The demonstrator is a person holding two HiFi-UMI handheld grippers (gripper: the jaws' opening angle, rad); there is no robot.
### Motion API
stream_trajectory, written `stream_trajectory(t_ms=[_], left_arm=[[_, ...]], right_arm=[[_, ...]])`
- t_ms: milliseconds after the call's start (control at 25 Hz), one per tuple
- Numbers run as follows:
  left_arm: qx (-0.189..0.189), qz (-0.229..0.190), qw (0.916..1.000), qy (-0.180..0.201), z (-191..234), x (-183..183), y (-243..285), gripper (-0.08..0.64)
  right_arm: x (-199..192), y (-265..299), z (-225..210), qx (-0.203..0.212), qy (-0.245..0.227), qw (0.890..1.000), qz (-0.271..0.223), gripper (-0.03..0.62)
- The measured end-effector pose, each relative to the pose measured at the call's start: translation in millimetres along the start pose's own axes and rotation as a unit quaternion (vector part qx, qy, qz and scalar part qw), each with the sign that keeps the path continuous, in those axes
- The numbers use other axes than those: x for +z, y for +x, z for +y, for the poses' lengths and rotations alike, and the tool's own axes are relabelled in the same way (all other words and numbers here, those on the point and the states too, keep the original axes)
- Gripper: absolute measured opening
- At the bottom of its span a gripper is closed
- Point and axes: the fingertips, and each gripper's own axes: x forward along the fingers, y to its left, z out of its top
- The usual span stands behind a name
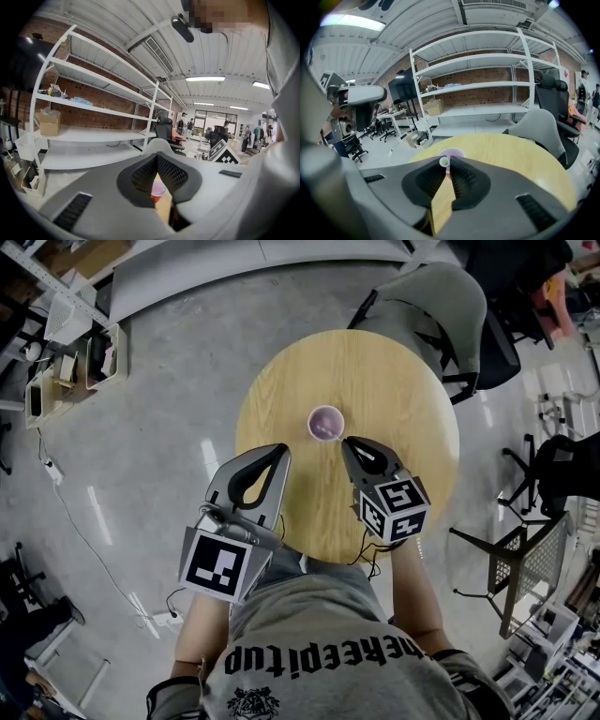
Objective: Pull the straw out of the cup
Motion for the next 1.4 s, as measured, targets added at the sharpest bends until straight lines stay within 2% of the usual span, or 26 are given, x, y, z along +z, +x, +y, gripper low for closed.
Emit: stream_trajectory(t_ms=[680,1400], left_arm=[[-0.014,-0.018,0.9997,0.011,-35,9,-5,0.026],[-0.035,-0.040,0.9980,0.034,-114,17,-17,0.026]], right_arm=[[22,-44,8,-0.002,-0.026,0.999,-0.041,0.046],[30,-126,13,0.005,-0.041,0.994,-0.101,0.045]])
